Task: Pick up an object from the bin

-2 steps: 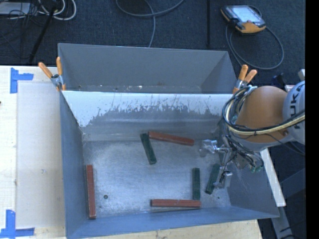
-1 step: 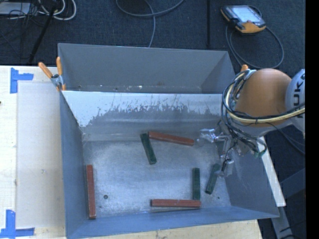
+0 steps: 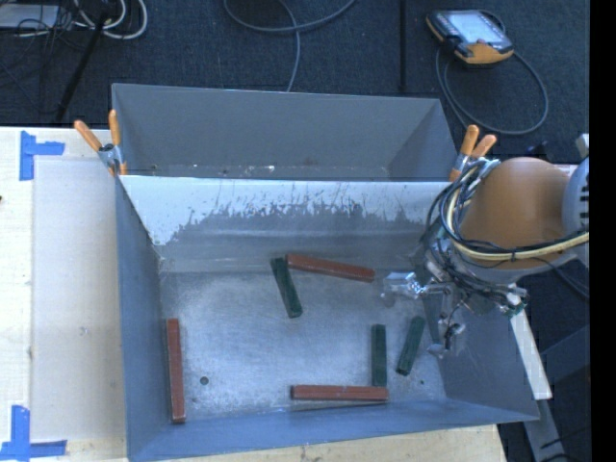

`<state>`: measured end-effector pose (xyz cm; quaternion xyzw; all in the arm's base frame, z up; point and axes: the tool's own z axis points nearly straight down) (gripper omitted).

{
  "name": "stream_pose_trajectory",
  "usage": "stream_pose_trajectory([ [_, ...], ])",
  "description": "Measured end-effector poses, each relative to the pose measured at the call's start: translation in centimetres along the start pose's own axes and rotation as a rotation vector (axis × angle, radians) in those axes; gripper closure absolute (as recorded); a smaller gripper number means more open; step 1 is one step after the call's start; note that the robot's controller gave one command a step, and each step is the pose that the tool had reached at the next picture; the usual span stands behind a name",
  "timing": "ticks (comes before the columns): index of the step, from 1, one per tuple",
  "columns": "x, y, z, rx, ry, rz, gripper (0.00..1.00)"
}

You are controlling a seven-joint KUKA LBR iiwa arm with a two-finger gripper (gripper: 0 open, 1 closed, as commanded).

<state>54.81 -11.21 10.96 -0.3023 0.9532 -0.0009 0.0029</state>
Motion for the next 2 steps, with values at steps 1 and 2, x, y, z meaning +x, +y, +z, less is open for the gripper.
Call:
stream_pose_trajectory([
  [1, -3.24, -4.78, 4.05, -0.006, 0.003, -0.141, 1.00],
  [2, -3.31, -4.73, 4.02, -0.008, 0.000, -0.136, 0.00],
])
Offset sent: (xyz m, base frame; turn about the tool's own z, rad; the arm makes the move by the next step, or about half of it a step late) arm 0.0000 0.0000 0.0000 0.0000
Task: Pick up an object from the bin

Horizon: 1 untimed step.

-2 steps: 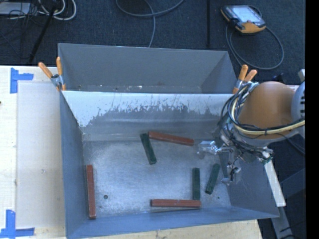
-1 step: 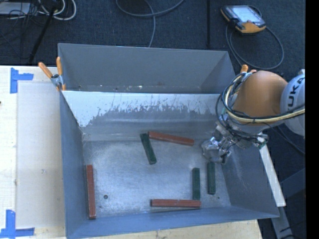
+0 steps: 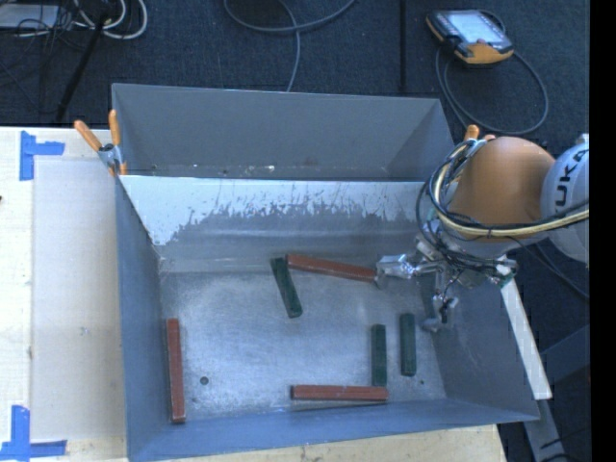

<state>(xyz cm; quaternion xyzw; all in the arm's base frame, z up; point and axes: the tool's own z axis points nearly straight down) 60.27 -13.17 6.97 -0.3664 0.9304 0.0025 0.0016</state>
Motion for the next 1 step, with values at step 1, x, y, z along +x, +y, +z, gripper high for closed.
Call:
stream_pose_trajectory([
  [1, -0.02, 0.01, -0.01, 0.000, 0.000, 0.000, 0.00],
])
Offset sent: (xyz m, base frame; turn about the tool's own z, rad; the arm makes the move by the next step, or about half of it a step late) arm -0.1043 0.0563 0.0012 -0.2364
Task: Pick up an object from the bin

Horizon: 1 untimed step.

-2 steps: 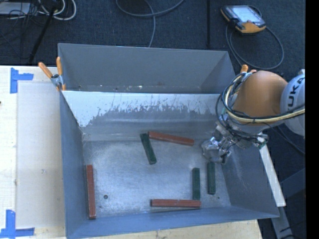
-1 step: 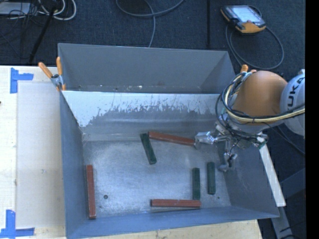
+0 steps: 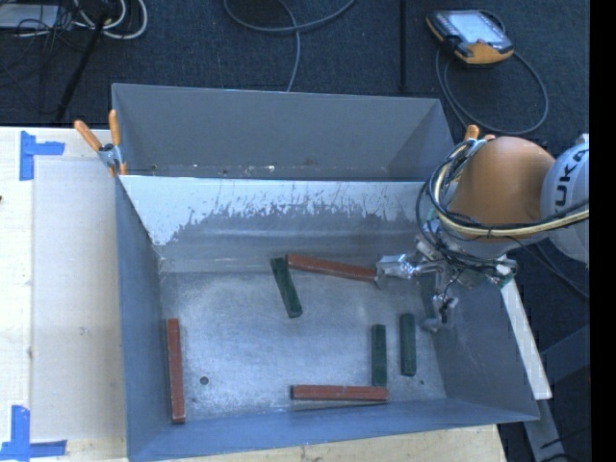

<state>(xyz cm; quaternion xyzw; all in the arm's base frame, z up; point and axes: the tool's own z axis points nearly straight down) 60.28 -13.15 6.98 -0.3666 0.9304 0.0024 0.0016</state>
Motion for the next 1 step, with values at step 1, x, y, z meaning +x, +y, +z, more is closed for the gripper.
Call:
stream_pose_trajectory([
  [1, 1.53, 4.06, -0.01, 0.002, 0.003, -0.087, 0.00],
])
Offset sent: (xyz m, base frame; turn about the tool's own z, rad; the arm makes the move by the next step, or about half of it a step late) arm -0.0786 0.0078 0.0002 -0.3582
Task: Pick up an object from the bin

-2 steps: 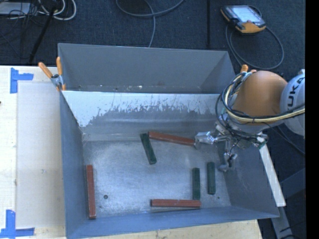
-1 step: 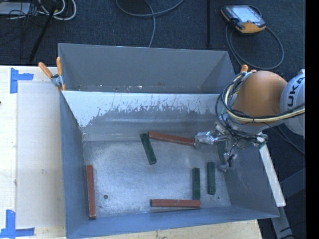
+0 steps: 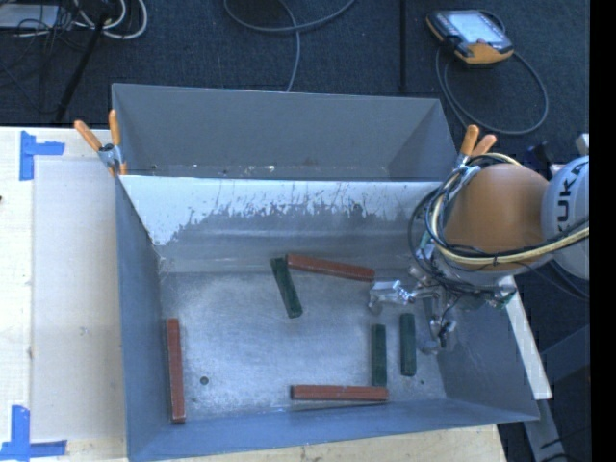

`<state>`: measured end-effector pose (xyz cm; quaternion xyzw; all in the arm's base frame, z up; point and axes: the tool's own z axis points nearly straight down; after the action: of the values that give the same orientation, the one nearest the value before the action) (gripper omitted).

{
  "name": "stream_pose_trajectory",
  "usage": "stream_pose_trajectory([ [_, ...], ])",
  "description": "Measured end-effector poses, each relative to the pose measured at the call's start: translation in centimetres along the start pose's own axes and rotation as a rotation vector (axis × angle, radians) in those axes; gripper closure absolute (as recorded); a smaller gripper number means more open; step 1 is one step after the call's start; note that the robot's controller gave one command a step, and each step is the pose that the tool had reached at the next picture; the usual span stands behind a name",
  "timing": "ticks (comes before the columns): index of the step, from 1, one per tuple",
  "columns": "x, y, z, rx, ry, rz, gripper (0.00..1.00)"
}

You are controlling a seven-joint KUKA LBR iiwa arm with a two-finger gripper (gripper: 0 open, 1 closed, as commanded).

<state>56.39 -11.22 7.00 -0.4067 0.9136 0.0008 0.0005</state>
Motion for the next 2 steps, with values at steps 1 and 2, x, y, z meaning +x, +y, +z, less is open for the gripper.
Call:
stream_pose_trajectory([
  [1, 3.47, 2.25, 0.06, -0.002, 0.002, -0.269, 1.00],
  [2, 3.47, 2.25, 0.06, -0.002, 0.002, -0.269, 1.00],
])
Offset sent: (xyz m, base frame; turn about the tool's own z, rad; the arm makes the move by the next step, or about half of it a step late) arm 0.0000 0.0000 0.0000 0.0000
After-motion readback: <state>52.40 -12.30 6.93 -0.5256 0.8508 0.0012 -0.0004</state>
